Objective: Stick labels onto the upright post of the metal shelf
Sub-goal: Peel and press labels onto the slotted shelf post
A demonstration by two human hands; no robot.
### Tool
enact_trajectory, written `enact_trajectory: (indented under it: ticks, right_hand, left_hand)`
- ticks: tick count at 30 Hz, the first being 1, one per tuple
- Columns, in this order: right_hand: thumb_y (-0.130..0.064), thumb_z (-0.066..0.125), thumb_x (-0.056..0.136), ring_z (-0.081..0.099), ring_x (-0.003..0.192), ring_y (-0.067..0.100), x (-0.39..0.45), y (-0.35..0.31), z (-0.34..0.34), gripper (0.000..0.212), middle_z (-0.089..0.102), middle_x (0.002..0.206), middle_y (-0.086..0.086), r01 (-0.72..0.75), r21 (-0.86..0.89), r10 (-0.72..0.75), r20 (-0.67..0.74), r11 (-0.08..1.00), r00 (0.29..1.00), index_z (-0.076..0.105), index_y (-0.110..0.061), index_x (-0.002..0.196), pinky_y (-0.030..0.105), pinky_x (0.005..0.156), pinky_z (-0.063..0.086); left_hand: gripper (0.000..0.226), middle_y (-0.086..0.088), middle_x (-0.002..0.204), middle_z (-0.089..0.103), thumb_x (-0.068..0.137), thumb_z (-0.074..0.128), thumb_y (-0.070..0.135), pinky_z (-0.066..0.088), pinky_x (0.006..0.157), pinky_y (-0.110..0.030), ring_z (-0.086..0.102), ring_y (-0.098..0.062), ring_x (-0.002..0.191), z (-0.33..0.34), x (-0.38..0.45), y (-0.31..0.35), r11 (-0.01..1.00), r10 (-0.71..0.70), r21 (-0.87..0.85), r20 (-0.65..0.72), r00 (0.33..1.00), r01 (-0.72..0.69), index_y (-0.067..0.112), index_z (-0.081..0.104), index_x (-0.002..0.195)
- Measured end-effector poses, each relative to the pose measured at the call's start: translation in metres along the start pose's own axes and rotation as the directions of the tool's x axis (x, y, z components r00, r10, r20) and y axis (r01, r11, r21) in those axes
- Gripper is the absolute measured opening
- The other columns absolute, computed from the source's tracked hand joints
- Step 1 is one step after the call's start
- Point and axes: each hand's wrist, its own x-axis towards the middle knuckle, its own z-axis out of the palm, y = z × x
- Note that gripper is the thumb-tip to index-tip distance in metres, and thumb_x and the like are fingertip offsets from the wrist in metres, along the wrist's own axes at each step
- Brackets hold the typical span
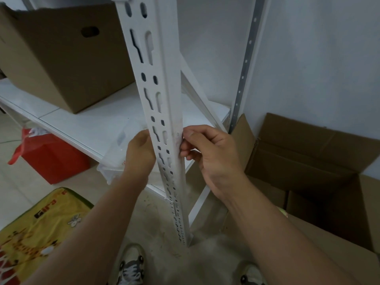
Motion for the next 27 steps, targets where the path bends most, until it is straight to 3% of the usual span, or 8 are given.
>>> enact_trajectory:
  ticks: [2, 6, 10, 13, 16, 27]
  right_hand:
    - [-0.003, 0.060, 0.090, 0.058, 0.055, 0.015, 0.001, 0.000, 0.000, 0.014, 0.064, 0.065, 0.009, -0.008, 0.003, 0.008, -0.008, 1.000, 1.000, 0.072, -0.005, 0.083, 0.023, 0.059, 0.051]
    - [-0.002, 0.060, 0.089, 0.055, 0.051, 0.015, 0.003, 0.000, 0.001, 0.019, 0.061, 0.059, 0.008, -0.077, 0.100, 0.077, 0.009, 0.992, 0.997, 0.071, -0.008, 0.075, 0.026, 0.055, 0.048]
    - [-0.002, 0.057, 0.090, 0.048, 0.043, 0.016, 0.005, 0.001, 0.001, 0.024, 0.054, 0.052, 0.007, -0.156, 0.206, 0.142, 0.078, 0.966, 0.987, 0.067, -0.009, 0.069, 0.023, 0.045, 0.040]
    - [-0.003, 0.057, 0.091, 0.051, 0.043, 0.017, 0.007, 0.002, 0.001, 0.024, 0.056, 0.053, 0.007, -0.197, 0.272, 0.167, 0.132, 0.942, 0.977, 0.065, -0.008, 0.069, 0.022, 0.043, 0.043]
    - [-0.006, 0.058, 0.090, 0.058, 0.046, 0.016, 0.009, 0.003, -0.001, 0.025, 0.061, 0.056, 0.008, -0.221, 0.308, 0.175, 0.172, 0.925, 0.969, 0.065, -0.010, 0.066, 0.022, 0.047, 0.048]
    - [-0.001, 0.053, 0.089, 0.055, 0.042, 0.017, 0.013, -0.001, 0.003, 0.024, 0.058, 0.051, 0.008, -0.202, 0.238, 0.182, 0.103, 0.950, 0.978, 0.057, -0.006, 0.067, 0.024, 0.047, 0.045]
  left_hand:
    - [0.031, 0.007, 0.056, 0.065, 0.097, 0.047, 0.016, 0.052, 0.058, -0.021, 0.061, -0.006, 0.055, 0.009, -0.009, 0.007, 0.990, -0.009, -0.141, 0.038, 0.999, 0.015, 0.015, 0.061, 0.069]
    - [0.035, -0.001, 0.056, 0.061, 0.098, 0.043, 0.022, 0.049, 0.057, -0.027, 0.058, -0.017, 0.054, 0.017, -0.013, 0.004, 0.896, -0.120, -0.410, 0.149, 0.982, 0.172, 0.013, 0.062, 0.069]
    - [0.041, -0.008, 0.057, 0.057, 0.098, 0.039, 0.028, 0.044, 0.063, -0.034, 0.053, -0.027, 0.058, 0.017, -0.010, 0.003, 0.883, -0.045, -0.442, 0.253, 0.966, 0.157, 0.009, 0.059, 0.068]
    - [0.054, -0.003, 0.050, 0.056, 0.100, 0.035, 0.023, 0.046, 0.052, -0.024, 0.054, -0.019, 0.048, 0.019, -0.014, 0.009, 0.866, -0.029, -0.472, 0.286, 0.958, 0.167, 0.015, 0.064, 0.055]
    - [0.048, 0.001, 0.050, 0.058, 0.100, 0.038, 0.023, 0.046, 0.047, -0.020, 0.056, -0.013, 0.047, 0.021, -0.015, 0.008, 0.833, -0.063, -0.522, 0.243, 0.968, 0.185, 0.017, 0.065, 0.061]
    - [0.058, 0.001, 0.048, 0.054, 0.100, 0.029, 0.019, 0.044, 0.045, -0.018, 0.052, -0.010, 0.042, 0.027, -0.020, 0.017, 0.735, -0.037, -0.648, 0.253, 0.967, 0.198, 0.016, 0.064, 0.052]
